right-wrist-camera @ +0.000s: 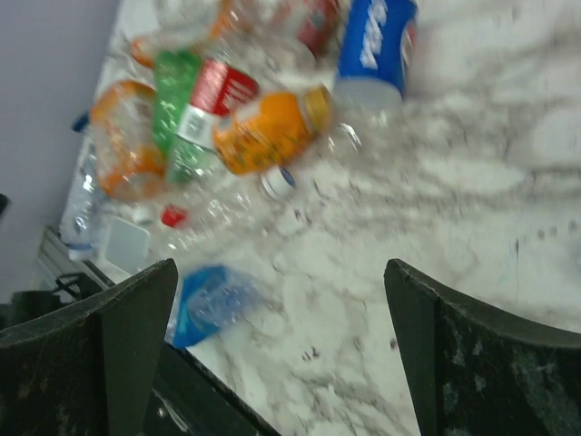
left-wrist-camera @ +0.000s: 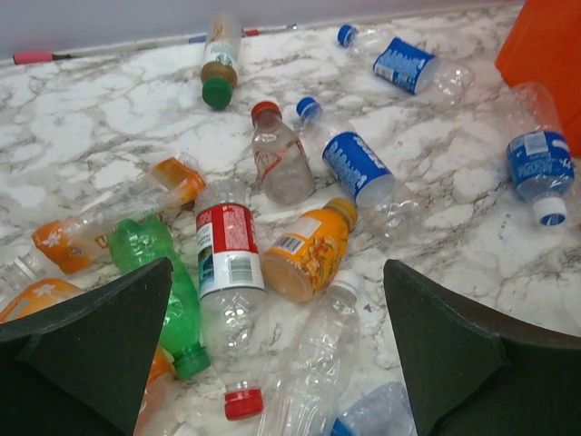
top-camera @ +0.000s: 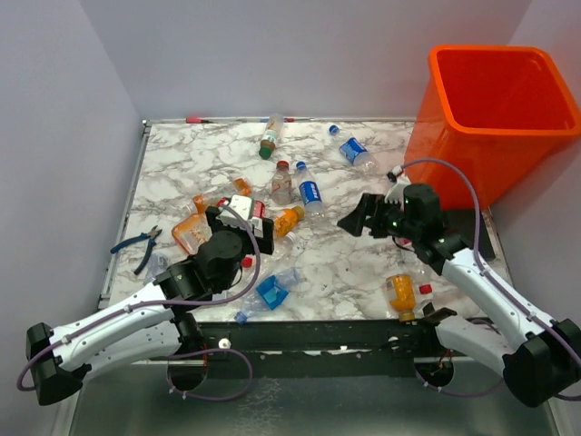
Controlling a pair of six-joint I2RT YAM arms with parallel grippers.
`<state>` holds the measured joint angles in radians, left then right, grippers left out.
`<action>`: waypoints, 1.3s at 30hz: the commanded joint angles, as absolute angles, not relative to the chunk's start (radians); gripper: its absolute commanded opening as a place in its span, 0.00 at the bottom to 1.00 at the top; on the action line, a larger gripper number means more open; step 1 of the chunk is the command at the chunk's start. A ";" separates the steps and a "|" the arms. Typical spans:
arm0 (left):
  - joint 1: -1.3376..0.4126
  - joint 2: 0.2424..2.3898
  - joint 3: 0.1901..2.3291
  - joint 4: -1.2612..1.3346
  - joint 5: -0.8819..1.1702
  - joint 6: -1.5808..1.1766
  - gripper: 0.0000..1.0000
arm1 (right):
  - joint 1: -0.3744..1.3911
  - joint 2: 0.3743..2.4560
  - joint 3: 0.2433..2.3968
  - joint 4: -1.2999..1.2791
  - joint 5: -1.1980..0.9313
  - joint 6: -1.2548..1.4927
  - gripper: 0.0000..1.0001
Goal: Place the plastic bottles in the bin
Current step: Pick up the plastic bottle from the corner of the board.
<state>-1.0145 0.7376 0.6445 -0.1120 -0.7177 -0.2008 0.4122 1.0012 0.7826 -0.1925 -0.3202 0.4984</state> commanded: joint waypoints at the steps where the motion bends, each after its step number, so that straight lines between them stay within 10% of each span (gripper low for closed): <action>1: -1.011 0.768 0.633 -0.242 -0.655 -0.291 0.99 | 0.416 0.973 0.656 -0.192 -0.233 0.567 0.99; 21: -1.134 1.160 0.896 -0.594 -0.208 -0.310 0.99 | 0.437 0.972 0.456 -0.093 -0.187 0.680 0.99; 39: -1.170 1.513 0.921 -0.585 -0.259 -0.263 0.63 | 0.437 0.766 0.490 -0.235 -0.146 0.681 1.00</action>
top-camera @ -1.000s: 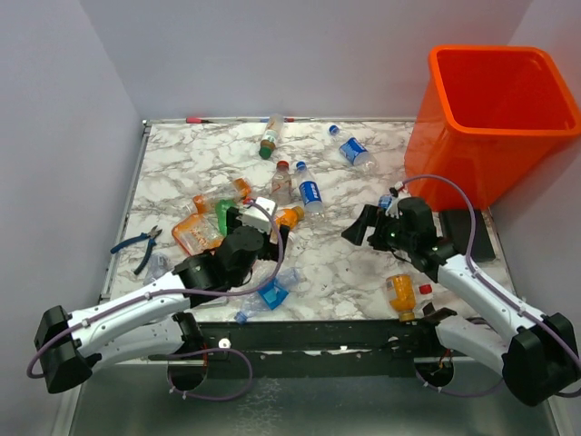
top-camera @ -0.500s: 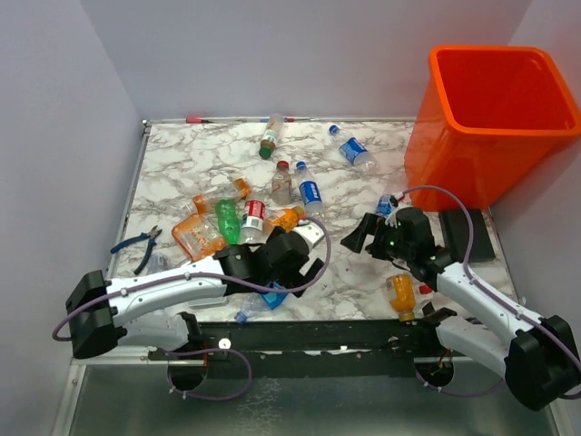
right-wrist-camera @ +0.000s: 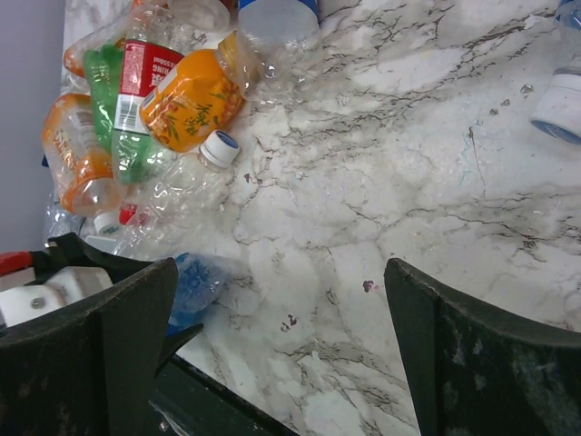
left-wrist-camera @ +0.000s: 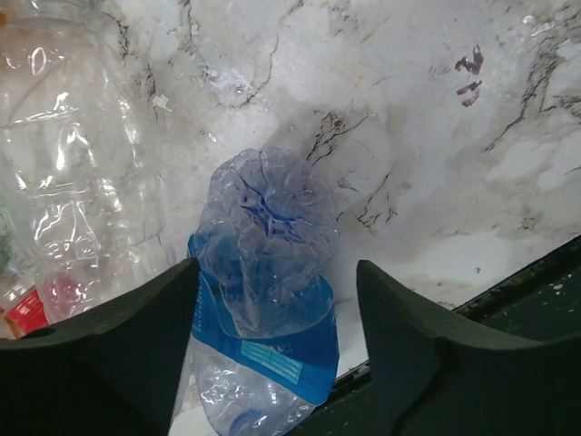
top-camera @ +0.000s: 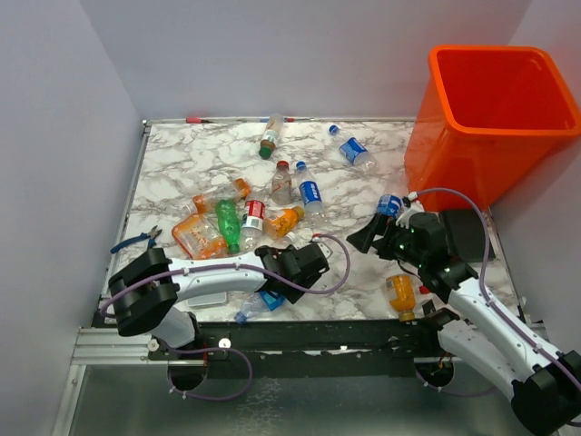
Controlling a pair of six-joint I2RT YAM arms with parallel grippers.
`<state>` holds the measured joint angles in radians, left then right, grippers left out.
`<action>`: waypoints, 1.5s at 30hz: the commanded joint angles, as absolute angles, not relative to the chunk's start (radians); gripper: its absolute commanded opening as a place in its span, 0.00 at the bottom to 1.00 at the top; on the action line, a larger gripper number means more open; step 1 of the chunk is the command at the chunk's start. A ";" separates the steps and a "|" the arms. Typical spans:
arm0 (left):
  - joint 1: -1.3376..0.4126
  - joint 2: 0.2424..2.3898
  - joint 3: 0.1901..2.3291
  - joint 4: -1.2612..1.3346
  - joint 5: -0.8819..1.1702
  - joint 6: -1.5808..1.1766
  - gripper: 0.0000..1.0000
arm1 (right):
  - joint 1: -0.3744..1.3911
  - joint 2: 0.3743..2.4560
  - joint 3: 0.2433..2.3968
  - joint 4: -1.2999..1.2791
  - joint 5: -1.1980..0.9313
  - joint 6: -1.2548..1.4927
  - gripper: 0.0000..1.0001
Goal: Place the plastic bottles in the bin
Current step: Pick up the plastic bottle from the corner of the board.
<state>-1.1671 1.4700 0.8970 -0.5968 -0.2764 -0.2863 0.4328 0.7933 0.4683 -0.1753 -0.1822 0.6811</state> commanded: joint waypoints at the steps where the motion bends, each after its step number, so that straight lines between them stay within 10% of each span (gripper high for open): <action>1: -1.170 1.525 0.921 -0.578 -0.257 -0.260 0.58 | 0.437 0.762 0.495 -0.243 -0.145 0.680 1.00; 14: -1.169 1.352 1.031 -0.514 -0.233 -0.261 0.16 | 0.437 0.695 0.711 -0.393 -0.174 0.580 1.00; 22: -1.059 1.006 0.976 -0.051 -0.224 -0.330 0.01 | 0.436 0.614 0.777 -0.160 -0.383 0.556 1.00; 35: -0.878 0.881 0.692 0.802 -0.244 -0.843 0.00 | 0.438 0.693 0.634 0.416 -0.626 0.827 1.00; 45: -0.875 0.907 0.644 0.943 -0.285 -0.902 0.00 | 0.510 0.781 0.674 0.390 -0.697 0.803 0.98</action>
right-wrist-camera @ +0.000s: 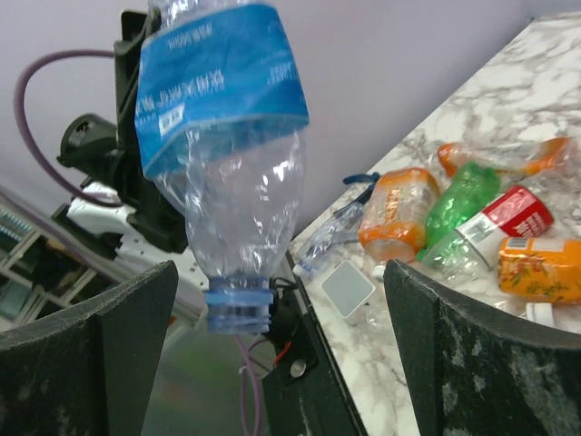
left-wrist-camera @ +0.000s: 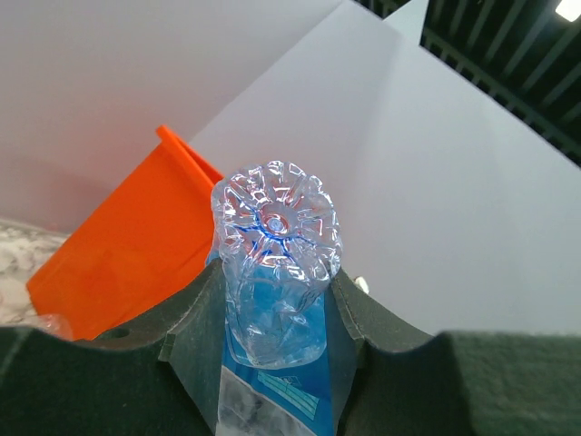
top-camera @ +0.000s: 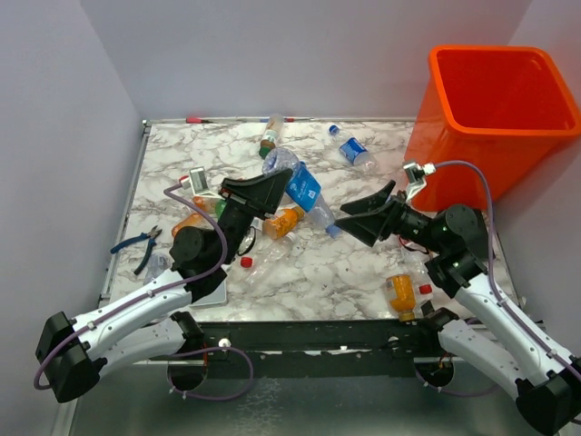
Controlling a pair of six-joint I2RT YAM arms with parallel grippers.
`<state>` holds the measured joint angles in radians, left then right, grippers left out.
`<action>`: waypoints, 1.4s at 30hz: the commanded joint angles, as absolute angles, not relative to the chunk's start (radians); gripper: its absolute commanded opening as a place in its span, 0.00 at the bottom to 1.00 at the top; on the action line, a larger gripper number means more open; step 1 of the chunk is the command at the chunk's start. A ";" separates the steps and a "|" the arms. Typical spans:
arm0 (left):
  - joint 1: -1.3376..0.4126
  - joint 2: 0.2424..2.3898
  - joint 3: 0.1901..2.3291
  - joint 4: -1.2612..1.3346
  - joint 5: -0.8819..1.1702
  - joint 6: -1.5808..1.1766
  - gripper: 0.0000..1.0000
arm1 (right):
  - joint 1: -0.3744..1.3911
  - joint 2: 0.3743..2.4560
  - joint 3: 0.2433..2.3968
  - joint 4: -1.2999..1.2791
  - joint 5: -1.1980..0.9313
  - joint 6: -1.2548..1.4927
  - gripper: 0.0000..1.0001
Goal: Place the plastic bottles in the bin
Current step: Pick up the plastic bottle from the corner of the board.
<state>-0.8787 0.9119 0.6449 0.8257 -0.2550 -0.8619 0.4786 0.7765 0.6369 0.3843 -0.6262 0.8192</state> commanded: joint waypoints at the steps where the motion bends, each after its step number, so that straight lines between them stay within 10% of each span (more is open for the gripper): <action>1: -0.873 0.905 0.644 0.943 -0.290 -0.900 0.00 | 0.519 0.782 0.677 0.370 -0.708 0.794 0.97; 10: -0.873 0.907 0.628 0.945 -0.320 -0.910 0.00 | 0.582 0.776 0.677 0.327 -0.686 0.783 0.89; 19: -0.873 0.907 0.619 0.948 -0.302 -0.903 0.00 | 0.620 0.870 0.695 0.462 -0.628 0.849 0.55; 23: -0.873 0.901 0.613 0.940 -0.293 -0.886 0.00 | 0.632 0.895 0.699 0.508 -0.627 0.869 0.26; 26: -0.874 0.885 0.625 0.875 -0.270 -0.842 0.45 | 0.632 0.875 0.719 0.433 -0.612 0.842 0.01; 29: -0.873 0.832 0.690 0.630 -0.266 -0.703 0.98 | 0.632 0.825 0.785 0.211 -0.566 0.726 0.00; 42: -0.875 0.683 0.950 -0.130 -0.009 0.495 0.99 | 0.631 0.954 1.227 -0.796 -0.325 0.327 0.00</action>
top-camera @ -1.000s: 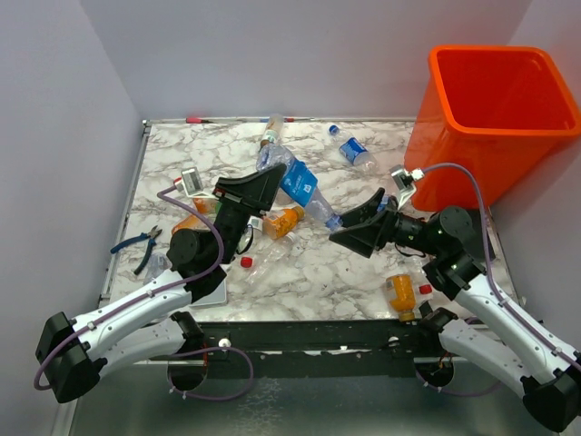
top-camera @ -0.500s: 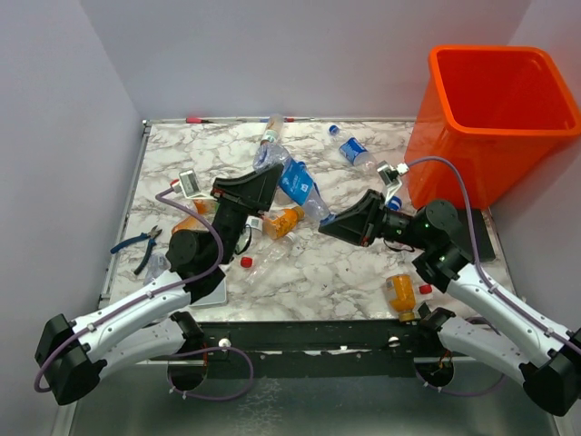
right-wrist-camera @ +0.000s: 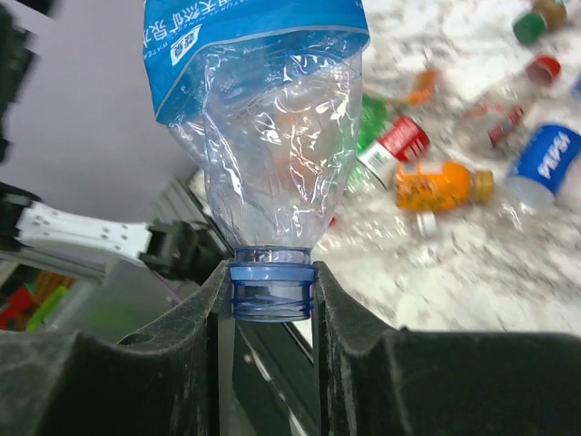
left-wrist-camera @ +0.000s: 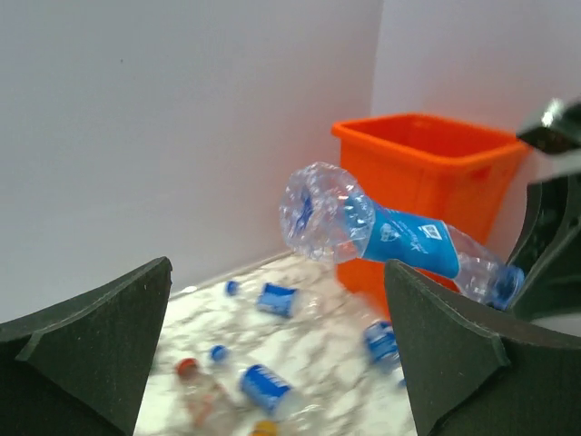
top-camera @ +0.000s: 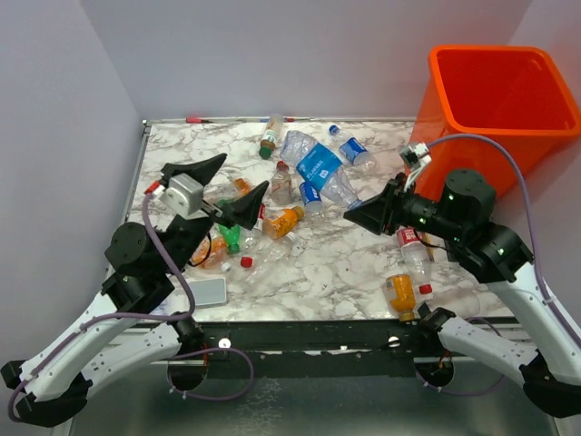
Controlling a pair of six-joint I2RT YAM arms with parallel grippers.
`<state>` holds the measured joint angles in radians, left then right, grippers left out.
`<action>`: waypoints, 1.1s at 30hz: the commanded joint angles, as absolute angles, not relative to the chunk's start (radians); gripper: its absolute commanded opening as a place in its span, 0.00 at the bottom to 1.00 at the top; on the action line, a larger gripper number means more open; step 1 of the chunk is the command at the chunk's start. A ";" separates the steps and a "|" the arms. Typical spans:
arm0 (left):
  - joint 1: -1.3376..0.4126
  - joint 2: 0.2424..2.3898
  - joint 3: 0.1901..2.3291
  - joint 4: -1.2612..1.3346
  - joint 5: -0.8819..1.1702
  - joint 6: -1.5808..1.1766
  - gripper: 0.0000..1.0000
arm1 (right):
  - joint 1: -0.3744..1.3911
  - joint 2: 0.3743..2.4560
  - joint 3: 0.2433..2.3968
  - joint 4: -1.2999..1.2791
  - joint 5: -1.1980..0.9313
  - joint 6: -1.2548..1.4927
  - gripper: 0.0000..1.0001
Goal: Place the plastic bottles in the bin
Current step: Pick up the plastic bottle from the corner of the board.
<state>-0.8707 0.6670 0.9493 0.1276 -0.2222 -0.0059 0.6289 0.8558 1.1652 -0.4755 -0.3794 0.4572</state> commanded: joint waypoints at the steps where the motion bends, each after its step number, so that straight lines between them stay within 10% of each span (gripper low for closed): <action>1: -0.874 0.683 0.935 -0.130 0.026 0.560 0.99 | 0.632 0.978 1.247 -0.820 -0.325 0.315 0.00; 21: -1.131 0.953 0.892 -0.189 -0.211 1.173 0.98 | 0.632 1.166 1.410 -0.922 -0.475 0.233 0.00; 33: -1.132 1.045 0.872 0.007 -0.289 1.275 0.39 | 0.632 1.115 1.396 -0.920 -0.507 0.245 0.00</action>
<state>-1.1278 1.0355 0.8955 -0.0906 -0.2504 1.2434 0.6285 1.1522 1.3842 -0.9272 -0.4458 0.2455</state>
